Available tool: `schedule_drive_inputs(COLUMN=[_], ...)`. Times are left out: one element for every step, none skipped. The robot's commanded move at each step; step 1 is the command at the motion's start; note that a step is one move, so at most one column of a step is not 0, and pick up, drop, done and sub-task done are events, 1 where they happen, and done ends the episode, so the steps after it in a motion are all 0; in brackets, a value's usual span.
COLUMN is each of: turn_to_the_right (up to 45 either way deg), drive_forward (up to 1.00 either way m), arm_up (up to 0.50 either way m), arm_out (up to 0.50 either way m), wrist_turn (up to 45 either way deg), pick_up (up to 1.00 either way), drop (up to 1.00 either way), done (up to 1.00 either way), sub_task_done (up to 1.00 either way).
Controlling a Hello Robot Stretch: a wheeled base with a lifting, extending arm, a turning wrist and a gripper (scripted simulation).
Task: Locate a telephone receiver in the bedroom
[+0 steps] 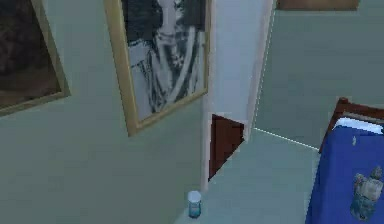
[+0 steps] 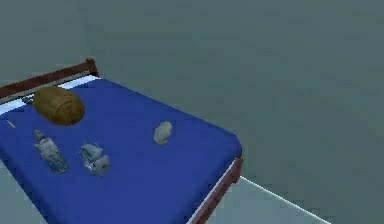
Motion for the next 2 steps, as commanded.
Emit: schedule_drive_inputs(turn_to_the_right=[0.0, 39.0], drive_forward=[0.50, 0.00], arm_up=[0.00, 0.00], arm_out=[0.00, 0.00], wrist_turn=[0.0, 0.0], pick_up=[0.00, 0.00], drop=[0.00, 0.00], done=[0.00, 0.00], sub_task_done=[0.00, 0.00])
